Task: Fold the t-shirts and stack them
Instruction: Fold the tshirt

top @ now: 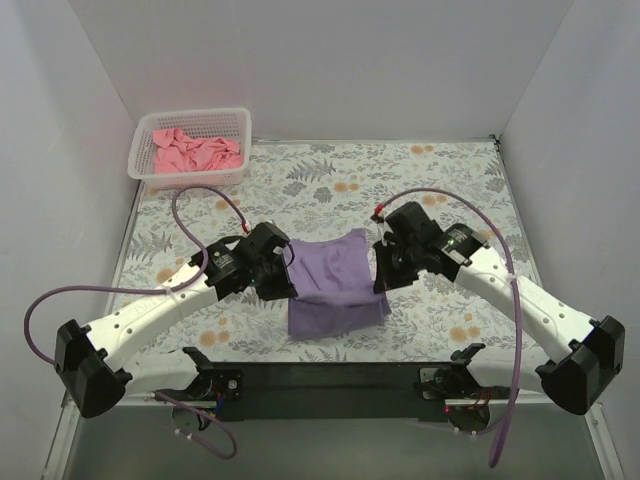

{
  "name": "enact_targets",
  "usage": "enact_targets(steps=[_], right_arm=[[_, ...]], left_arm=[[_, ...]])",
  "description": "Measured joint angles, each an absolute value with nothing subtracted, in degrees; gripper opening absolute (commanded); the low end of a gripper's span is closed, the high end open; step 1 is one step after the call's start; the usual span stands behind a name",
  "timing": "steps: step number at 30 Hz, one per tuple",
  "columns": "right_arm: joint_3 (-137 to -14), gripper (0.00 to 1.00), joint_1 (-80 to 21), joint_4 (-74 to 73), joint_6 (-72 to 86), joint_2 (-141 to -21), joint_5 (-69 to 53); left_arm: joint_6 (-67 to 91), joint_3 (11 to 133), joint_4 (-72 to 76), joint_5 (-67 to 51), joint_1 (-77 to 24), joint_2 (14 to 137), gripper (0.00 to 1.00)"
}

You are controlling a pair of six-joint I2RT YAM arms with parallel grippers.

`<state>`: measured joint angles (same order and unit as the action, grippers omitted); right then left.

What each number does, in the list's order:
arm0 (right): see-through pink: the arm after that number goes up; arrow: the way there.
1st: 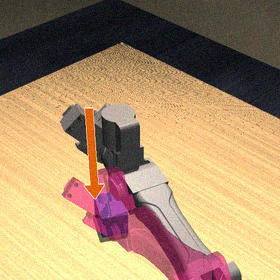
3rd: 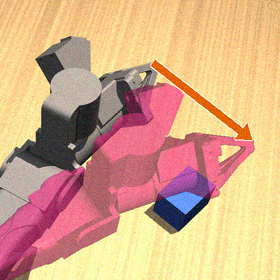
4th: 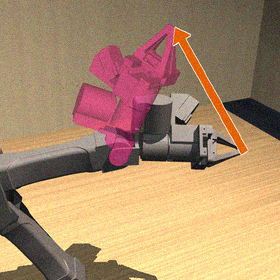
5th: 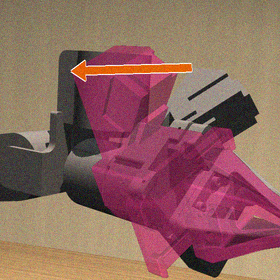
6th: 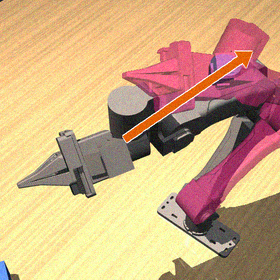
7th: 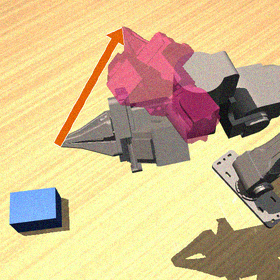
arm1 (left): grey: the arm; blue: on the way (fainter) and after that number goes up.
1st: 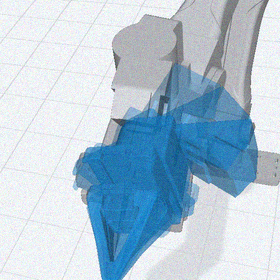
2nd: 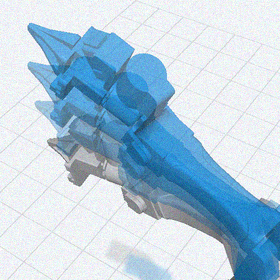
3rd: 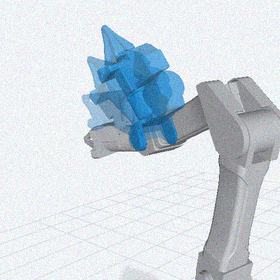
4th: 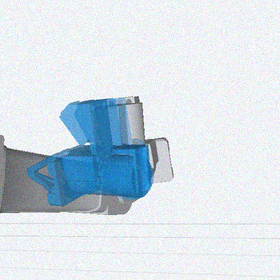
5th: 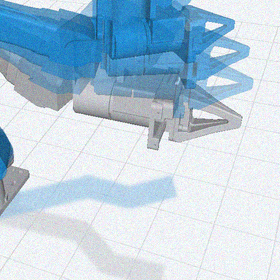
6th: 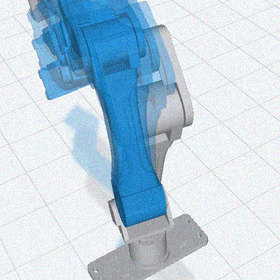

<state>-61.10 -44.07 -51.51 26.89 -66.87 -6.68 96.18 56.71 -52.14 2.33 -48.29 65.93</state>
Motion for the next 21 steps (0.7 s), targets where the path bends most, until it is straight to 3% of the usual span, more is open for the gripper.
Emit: enact_targets(steps=[10, 21], right_arm=[[-74.48, 0.01, -31.27, -50.96, 14.68, -79.5, -12.32], [-81.69, 0.01, -25.56, -47.18, 8.47, -99.04, -17.93]], left_arm=[[86.96, 61.36, -45.93, -0.49, -33.85, 71.5, 0.0], [85.3, 60.03, -37.23, -3.81, -27.24, 81.65, 0.0]])
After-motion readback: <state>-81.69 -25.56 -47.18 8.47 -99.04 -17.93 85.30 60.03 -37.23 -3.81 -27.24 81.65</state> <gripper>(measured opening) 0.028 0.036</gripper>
